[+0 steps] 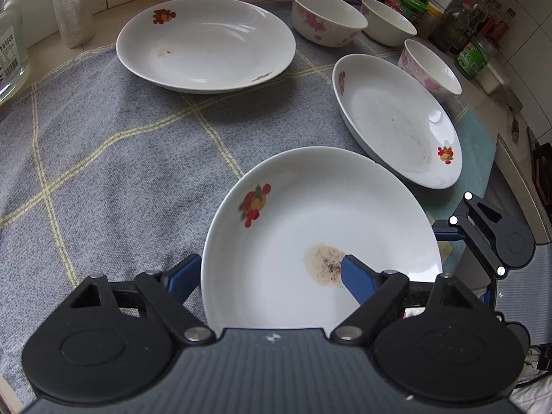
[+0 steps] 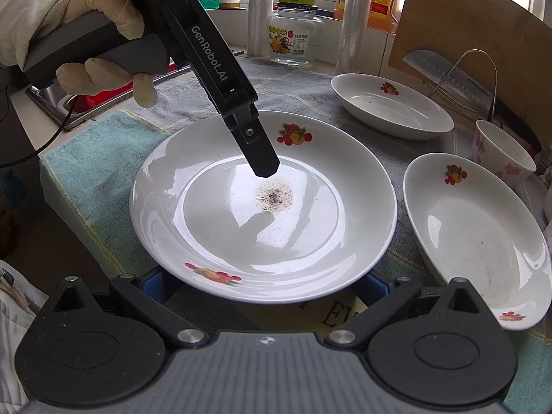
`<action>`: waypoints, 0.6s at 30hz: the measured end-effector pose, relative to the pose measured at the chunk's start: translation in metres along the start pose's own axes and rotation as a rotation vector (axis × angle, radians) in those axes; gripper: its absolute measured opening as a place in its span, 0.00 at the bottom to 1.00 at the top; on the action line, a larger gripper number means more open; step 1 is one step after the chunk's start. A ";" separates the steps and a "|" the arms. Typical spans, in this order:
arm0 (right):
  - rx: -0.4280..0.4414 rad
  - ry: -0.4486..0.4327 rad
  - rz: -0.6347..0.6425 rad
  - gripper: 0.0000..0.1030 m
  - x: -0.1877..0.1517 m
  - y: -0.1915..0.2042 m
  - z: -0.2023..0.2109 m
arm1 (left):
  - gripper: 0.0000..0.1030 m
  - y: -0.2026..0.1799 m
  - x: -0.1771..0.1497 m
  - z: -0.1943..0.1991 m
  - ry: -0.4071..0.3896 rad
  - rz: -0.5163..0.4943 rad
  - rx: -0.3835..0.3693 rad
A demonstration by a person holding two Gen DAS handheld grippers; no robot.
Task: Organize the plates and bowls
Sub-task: 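Lift the stained white plate off the towel with the left gripper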
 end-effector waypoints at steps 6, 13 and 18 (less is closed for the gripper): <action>0.023 0.009 0.003 1.00 0.002 -0.003 -0.002 | 0.83 -0.003 0.003 -0.003 0.014 -0.001 -0.003; 0.049 0.025 0.013 1.00 0.004 -0.007 -0.004 | 0.82 -0.006 0.007 -0.008 0.018 -0.007 0.000; 0.057 0.039 0.015 1.00 0.005 -0.008 -0.005 | 0.82 -0.004 0.007 -0.009 0.016 -0.003 -0.005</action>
Point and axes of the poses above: each gripper's, at about its wrist camera, not at the fingertips, and z roughly against the way its jaws point, y to its left, x to its top, the point moved 2 cm from there along -z, roughly the way its jaws point, and after that the axes turned 9 degrees about -y, right-handed, at the moved point
